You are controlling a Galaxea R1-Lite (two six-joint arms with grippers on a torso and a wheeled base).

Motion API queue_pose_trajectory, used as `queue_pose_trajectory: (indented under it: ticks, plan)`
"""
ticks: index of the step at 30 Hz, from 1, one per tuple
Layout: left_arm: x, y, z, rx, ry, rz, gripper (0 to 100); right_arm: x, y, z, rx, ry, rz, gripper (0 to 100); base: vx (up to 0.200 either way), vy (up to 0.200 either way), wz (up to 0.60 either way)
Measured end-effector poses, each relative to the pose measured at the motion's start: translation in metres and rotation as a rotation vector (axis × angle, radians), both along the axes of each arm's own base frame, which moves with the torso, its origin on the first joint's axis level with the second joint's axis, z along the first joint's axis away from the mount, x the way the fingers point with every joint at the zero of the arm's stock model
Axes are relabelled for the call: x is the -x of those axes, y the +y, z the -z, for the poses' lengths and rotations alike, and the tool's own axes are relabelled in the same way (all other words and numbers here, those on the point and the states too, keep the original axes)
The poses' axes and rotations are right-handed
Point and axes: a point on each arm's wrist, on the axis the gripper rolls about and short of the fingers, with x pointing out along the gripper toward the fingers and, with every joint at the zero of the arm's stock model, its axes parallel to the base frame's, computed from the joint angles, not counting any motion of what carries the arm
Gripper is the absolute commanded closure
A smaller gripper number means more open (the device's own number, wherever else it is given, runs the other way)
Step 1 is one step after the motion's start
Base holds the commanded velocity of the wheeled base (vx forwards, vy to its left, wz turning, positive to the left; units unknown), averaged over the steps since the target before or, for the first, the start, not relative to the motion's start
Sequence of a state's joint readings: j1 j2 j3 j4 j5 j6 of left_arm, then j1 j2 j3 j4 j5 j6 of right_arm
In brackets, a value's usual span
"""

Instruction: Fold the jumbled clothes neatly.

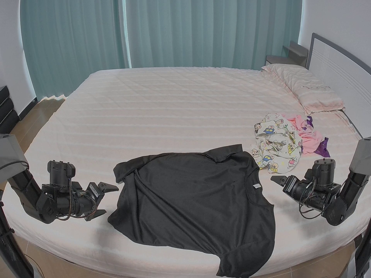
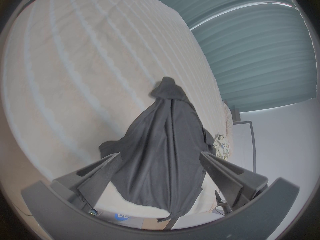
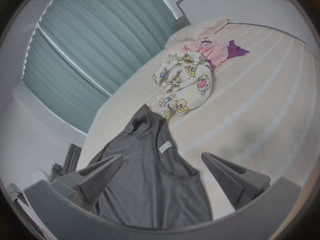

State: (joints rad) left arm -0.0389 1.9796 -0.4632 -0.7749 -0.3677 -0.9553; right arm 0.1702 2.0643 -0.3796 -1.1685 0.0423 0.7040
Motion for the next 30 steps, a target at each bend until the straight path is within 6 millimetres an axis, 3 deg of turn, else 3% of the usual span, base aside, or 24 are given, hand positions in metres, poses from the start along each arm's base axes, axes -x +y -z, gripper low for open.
queue_pose_trajectory:
  ticks: [10,21,30]
  plan:
    - [0.002,-0.006,0.01,-0.064,0.035,-0.029,0,0.024,0.004,0.012,-0.092,-0.037,0.012,0,0.0,0.0,0.0]
    - [-0.025,-0.042,0.032,-0.256,0.024,-0.072,0,0.039,0.006,0.018,-0.121,-0.02,0.006,0,0.0,0.0,0.0]
    - [-0.035,-0.051,0.053,-0.35,0.042,-0.076,0,0.043,0.006,0.019,-0.119,-0.006,0.001,0,0.0,0.0,0.0]
